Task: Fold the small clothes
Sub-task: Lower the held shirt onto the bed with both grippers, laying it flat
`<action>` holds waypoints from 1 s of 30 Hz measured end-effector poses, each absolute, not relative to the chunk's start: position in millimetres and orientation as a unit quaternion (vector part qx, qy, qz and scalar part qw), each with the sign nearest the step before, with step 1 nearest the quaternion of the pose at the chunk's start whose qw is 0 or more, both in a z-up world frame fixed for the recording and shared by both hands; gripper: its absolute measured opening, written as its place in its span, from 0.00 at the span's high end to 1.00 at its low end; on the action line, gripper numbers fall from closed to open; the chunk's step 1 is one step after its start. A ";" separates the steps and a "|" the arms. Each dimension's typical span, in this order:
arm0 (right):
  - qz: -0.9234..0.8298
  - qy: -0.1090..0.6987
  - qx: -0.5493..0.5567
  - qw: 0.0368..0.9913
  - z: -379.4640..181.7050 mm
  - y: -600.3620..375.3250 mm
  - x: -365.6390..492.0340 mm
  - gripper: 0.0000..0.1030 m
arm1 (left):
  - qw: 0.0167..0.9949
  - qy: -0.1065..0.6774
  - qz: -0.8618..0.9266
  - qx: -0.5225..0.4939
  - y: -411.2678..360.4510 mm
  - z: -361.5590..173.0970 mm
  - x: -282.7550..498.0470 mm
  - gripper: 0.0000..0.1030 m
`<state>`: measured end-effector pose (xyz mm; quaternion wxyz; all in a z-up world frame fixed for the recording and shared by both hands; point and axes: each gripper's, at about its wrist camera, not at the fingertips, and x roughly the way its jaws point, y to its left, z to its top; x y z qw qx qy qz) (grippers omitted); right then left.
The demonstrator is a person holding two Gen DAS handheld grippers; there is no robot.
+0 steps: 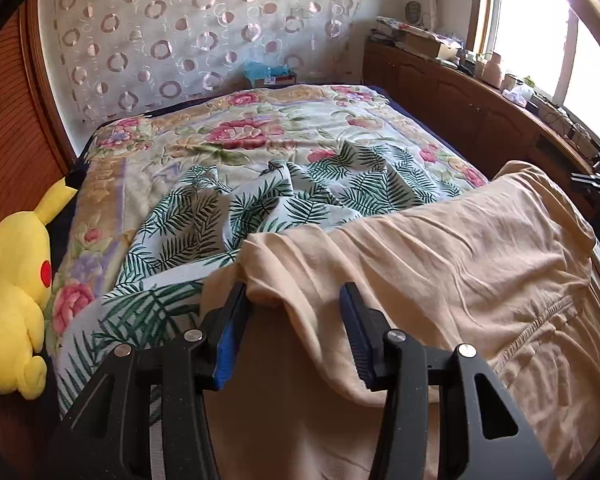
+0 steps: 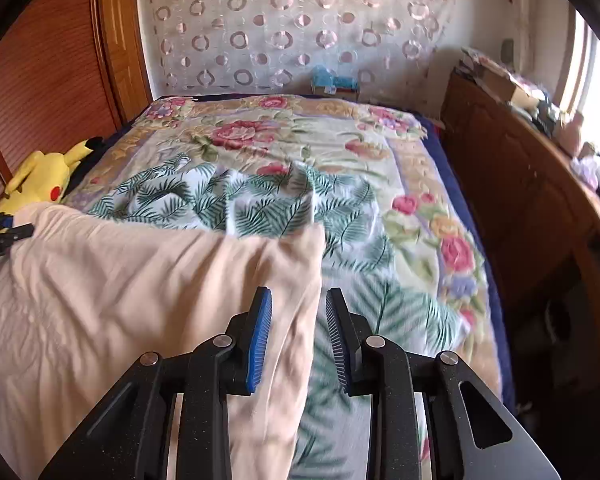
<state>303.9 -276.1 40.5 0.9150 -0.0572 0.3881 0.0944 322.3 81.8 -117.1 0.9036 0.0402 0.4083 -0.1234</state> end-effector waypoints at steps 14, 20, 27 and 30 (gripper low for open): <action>0.103 0.402 -0.044 0.909 38.9 -278.6 232.0 0.47 | 0.899 0.420 -0.118 0.032 85.2 -123.9 327.3 0.53; 0.096 0.407 -0.039 0.907 32.4 -279.0 245.2 0.47 | 0.899 0.420 -0.116 0.033 85.1 -124.9 327.6 0.53; 0.110 0.396 -0.067 0.909 34.5 -269.6 248.3 0.92 | 0.899 0.420 -0.117 0.033 85.6 -125.2 327.7 0.53; 0.123 0.388 -0.076 0.910 33.3 -267.8 246.9 0.93 | 0.899 0.420 -0.116 0.035 86.1 -124.9 327.8 0.53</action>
